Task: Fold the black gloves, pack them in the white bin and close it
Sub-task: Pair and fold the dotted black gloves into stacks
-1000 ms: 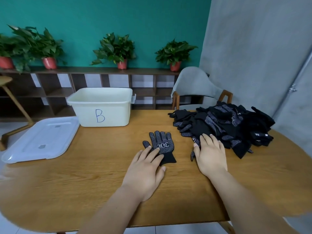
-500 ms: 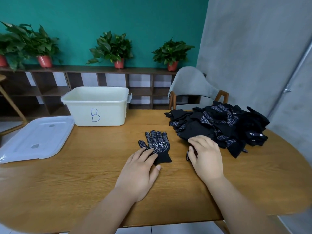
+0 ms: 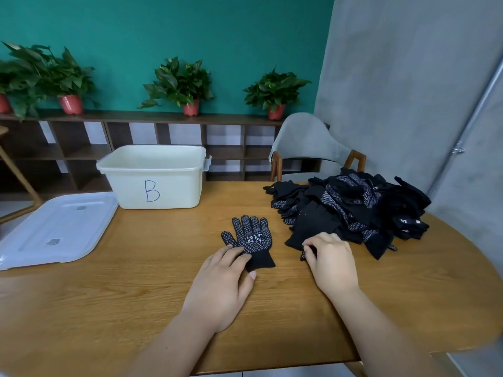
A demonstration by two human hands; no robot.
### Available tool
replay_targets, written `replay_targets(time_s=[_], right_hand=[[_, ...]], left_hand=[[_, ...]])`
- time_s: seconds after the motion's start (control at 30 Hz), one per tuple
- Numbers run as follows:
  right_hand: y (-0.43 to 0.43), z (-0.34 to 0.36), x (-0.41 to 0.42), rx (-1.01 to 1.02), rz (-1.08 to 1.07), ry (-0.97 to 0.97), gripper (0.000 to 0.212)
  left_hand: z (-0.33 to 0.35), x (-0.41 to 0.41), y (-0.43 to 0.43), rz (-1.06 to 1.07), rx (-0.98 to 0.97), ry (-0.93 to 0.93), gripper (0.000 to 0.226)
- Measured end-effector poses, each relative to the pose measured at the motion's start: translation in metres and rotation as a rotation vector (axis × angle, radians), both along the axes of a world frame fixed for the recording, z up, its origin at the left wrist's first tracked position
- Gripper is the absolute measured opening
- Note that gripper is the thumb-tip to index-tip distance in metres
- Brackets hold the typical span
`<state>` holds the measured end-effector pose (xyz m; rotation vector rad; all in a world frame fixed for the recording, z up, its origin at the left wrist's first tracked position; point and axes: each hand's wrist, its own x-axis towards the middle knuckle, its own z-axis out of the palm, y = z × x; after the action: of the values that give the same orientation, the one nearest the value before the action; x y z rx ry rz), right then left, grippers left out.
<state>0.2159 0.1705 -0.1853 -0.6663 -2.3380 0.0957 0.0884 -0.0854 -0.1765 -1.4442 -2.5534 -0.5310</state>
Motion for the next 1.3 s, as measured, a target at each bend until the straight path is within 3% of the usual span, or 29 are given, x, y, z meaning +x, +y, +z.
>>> replay_targets(time_s=[0.1,0.27,0.47,0.57,0.73,0.83,0.93,1.0,1.17,1.3], right_hand=[[-0.004,0.011,0.005,-0.054,0.009,0.084,0.008],[-0.007,0.071,0.013,-0.507,0.039,0.364,0.01],[0.011,0.154,0.009,-0.54,0.083,0.354,0.008],[0.015,0.181,0.008,-0.726,0.195,0.508,0.014],[0.015,0.184,0.013,-1.044,0.22,0.793,0.017],[0.02,0.142,0.023,-1.17,-0.004,0.758,0.013],[0.032,0.075,0.039,-0.941,-0.247,0.264,0.006],[0.031,0.045,0.05,-0.73,-0.268,0.064,0.022],[0.008,0.019,0.059,-0.289,-0.073,-0.038,0.047],[0.009,0.004,0.059,-0.066,-0.097,-0.145,0.036]], left_hand=[[0.001,0.0,0.001,-0.003,0.006,-0.006,0.057],[0.0,-0.002,0.001,-0.01,0.03,-0.004,0.057],[-0.002,-0.001,0.0,-0.01,0.048,-0.013,0.058],[-0.002,-0.001,-0.001,0.0,0.05,-0.002,0.058],[-0.003,0.0,-0.001,0.013,0.065,0.004,0.057],[-0.001,0.0,-0.001,0.013,0.069,-0.005,0.056],[0.0,0.001,-0.001,0.018,0.055,-0.002,0.055],[0.0,0.001,-0.001,0.02,0.046,0.005,0.054],[-0.001,0.0,-0.001,0.012,0.049,0.008,0.053],[0.0,0.002,-0.002,-0.03,0.035,0.021,0.052]])
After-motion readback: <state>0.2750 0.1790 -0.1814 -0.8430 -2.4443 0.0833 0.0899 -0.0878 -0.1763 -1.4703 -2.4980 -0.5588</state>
